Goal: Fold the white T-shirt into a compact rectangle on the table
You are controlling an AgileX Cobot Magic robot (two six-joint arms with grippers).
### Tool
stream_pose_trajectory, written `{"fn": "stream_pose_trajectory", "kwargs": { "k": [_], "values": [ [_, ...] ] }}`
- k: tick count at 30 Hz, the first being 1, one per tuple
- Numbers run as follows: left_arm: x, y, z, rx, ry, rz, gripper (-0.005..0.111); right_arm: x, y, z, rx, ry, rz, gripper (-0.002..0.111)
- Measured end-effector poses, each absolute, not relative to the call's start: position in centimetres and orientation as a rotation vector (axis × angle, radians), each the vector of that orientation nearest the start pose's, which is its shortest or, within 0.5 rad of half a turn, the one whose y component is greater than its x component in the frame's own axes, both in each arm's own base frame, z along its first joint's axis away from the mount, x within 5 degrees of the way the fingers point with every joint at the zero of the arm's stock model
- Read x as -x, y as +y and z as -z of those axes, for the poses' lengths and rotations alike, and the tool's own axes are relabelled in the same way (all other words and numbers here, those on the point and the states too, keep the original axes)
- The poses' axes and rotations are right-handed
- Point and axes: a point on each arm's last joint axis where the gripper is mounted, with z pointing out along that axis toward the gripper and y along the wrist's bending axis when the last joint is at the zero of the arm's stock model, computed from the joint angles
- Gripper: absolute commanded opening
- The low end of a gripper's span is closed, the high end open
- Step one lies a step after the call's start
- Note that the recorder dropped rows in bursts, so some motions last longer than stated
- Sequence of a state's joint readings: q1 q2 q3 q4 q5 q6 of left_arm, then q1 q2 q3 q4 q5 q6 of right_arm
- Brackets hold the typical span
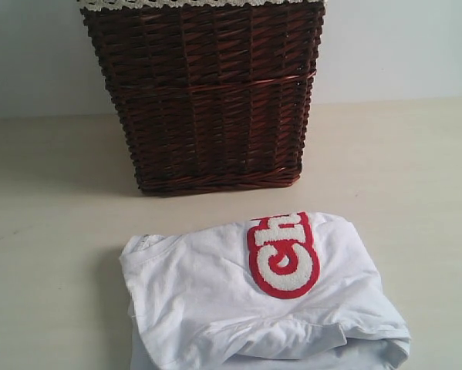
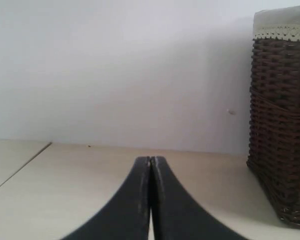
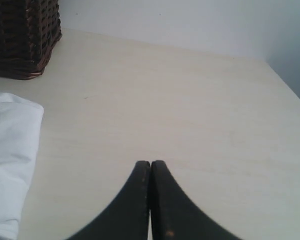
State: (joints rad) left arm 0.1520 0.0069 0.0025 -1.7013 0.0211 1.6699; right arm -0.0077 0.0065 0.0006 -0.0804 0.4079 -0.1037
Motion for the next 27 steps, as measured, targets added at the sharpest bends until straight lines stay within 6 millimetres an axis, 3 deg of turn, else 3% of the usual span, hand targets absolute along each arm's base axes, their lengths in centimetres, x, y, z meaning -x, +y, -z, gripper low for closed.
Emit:
{"fn": "stream_pose_trajectory", "kwargs": {
  "k": [19, 27],
  "values": [
    [-5.6, 0.7, -21.2, 0.103, 1.494, -0.07, 0.0, -5.2, -0.3, -17.6, 0.142, 1.895, 0.16, 0.0],
    [-5.7, -0.4, -21.2, -0.124, 1.489, -0.022, 0.0, -5.2, -0.3, -17.6, 0.142, 1.895, 0.16, 0.0]
  ]
}}
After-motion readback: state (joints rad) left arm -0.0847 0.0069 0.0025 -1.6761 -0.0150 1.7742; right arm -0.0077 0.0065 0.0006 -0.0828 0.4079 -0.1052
